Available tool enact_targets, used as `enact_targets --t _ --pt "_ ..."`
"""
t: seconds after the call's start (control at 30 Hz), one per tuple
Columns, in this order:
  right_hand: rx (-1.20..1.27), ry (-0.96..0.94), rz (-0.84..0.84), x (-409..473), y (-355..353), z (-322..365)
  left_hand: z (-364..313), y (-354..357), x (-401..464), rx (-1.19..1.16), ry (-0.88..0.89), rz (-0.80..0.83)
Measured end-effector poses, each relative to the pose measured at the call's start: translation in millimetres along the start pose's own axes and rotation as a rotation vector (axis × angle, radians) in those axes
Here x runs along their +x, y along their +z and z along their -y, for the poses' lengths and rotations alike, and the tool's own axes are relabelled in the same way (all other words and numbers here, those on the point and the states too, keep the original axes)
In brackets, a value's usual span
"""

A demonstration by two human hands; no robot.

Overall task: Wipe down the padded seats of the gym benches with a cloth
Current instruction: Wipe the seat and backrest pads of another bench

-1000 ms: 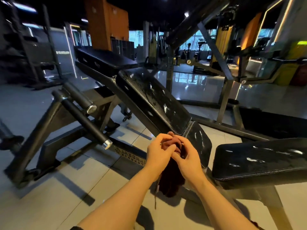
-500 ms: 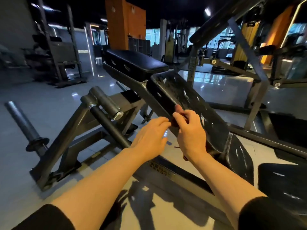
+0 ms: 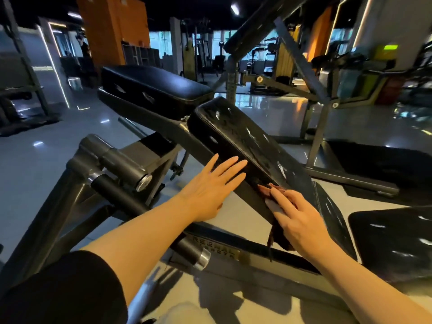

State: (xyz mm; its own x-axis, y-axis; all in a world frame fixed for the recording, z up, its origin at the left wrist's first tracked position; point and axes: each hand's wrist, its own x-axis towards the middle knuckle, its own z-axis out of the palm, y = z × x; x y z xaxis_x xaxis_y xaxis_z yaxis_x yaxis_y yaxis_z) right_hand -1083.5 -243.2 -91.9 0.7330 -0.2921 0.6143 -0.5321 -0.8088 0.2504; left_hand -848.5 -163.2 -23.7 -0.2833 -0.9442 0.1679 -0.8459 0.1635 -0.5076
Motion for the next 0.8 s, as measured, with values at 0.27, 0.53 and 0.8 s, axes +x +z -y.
enact_targets --t 0.27,0.53,0.8 --pt "-0.156 0.091 -0.124 71 2 36 9 28 -2 -0.095 0.053 0.043" --pt "-0.202 0.403 -0.016 8 -6 41 -3 32 2 -0.139 0.023 -0.011" --pt "-0.129 0.453 -0.094 66 5 66 -12 22 -1 -0.120 -0.030 -0.060"
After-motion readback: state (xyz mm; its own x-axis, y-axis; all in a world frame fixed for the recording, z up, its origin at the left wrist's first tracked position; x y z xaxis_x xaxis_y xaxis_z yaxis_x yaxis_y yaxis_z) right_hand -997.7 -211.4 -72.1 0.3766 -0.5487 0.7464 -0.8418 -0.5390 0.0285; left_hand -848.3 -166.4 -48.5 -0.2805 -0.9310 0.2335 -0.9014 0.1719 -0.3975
